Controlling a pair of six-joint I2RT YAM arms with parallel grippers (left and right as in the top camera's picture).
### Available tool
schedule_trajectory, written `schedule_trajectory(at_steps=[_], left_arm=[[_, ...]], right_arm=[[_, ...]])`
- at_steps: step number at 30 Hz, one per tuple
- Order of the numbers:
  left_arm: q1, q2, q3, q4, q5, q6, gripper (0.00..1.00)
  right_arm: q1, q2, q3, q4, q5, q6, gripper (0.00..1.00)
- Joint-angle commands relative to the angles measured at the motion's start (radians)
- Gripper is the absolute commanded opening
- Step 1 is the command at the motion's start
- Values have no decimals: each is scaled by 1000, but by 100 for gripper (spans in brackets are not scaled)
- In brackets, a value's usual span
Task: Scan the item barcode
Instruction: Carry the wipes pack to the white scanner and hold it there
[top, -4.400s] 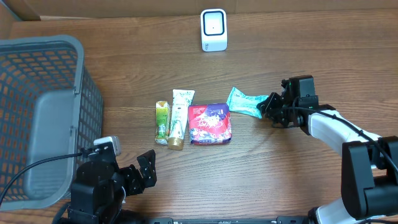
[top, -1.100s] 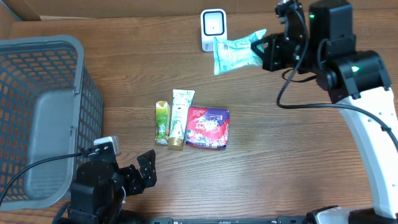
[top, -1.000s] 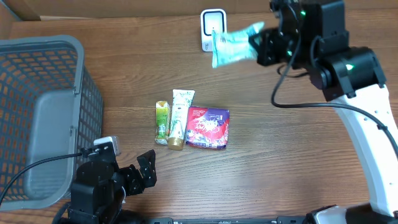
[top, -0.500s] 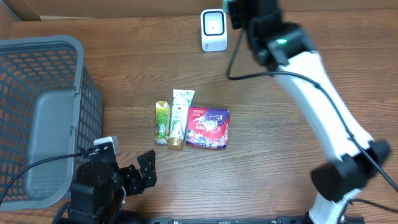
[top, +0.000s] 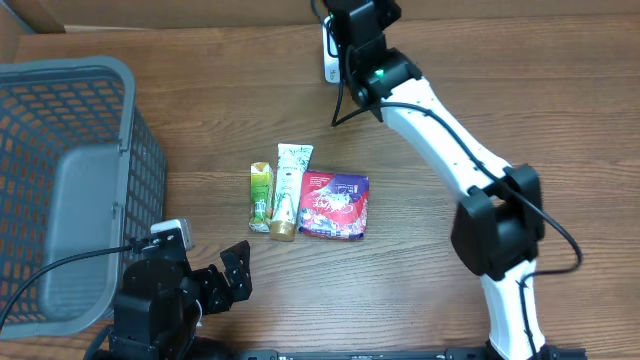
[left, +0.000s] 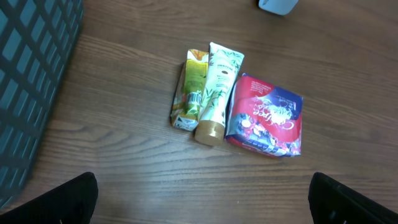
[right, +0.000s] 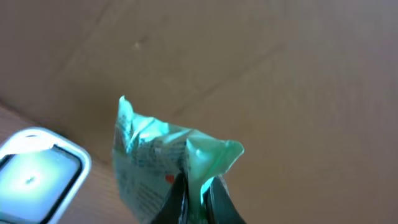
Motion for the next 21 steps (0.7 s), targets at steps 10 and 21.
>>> schedule_trajectory(at_steps=[10, 21], left_arm=[[0, -6, -10, 0, -13, 2, 100], [0, -6, -10, 0, -13, 2, 100]], right_arm=[[2, 130, 6, 116, -40, -327, 4], [14, 130, 6, 21, -71, -328, 4]])
